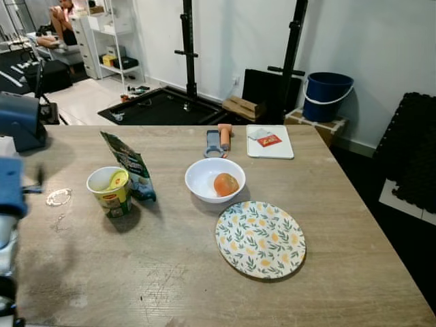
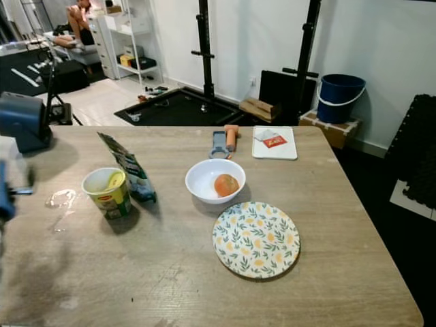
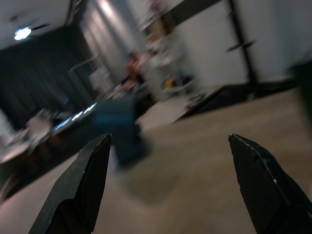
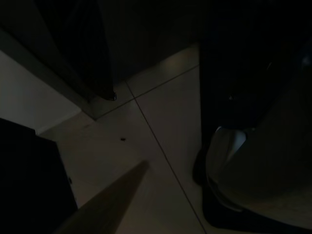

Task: Restocking fridge

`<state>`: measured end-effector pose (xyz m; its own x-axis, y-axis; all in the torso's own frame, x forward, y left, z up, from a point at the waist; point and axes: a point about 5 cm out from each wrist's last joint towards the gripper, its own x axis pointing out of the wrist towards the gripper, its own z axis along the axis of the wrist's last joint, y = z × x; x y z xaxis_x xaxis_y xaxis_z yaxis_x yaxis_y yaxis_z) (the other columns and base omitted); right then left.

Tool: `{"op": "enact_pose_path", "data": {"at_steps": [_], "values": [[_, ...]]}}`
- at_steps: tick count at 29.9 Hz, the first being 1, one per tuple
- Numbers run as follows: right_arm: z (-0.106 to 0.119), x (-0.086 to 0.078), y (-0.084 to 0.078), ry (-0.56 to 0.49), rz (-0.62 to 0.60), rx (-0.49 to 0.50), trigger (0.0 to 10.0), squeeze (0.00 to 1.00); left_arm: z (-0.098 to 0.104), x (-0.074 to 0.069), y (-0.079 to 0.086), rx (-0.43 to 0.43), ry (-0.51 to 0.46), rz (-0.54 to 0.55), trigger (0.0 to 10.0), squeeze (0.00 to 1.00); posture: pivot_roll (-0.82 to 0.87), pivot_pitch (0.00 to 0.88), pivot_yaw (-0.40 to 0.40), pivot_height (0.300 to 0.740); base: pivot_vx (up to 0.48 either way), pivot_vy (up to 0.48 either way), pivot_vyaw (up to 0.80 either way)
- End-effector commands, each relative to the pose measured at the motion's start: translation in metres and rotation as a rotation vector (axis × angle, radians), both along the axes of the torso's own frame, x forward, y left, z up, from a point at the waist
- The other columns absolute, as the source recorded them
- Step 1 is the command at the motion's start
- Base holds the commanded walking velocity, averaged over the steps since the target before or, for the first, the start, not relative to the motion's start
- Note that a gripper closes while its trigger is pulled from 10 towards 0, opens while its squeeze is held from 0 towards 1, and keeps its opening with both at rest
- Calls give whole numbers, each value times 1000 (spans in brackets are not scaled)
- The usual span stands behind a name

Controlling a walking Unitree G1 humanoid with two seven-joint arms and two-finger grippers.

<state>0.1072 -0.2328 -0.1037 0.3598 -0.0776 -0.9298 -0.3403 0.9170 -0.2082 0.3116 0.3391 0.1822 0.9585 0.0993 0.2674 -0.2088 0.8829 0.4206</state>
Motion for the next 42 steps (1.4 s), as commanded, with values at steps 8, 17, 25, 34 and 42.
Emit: {"op": "enact_pose_path", "data": {"at_steps": [8, 17, 25, 34, 42], "values": [[-1, -1, 1, 3, -10, 2, 10000, 0, 47, 23, -74, -2, -148, -448, 10000, 0, -16, 2, 22, 740, 0, 0, 0], [-1, -3, 2, 6, -9, 2, 10000, 0, 67, 26, -131, -75, -151, -795, 10000, 0, -17, 7, 19, 740, 0, 0, 0], [-2, -4, 3, 7, -10, 2, 10000, 0, 34, 40, -158, 158, 128, -930, 10000, 0, -36, 23, 27, 740, 0, 0, 0], [-5, -21, 1, 38, -21, -2, 10000, 0, 15, 54, -144, 558, 434, -861, 10000, 0, -50, 63, 36, 740, 0, 0, 0], [-8, -33, 2, 59, -26, -1, 10000, 0, 23, 60, -160, 723, 443, -934, 10000, 0, -64, 99, 49, 740, 0, 0, 0]]}}
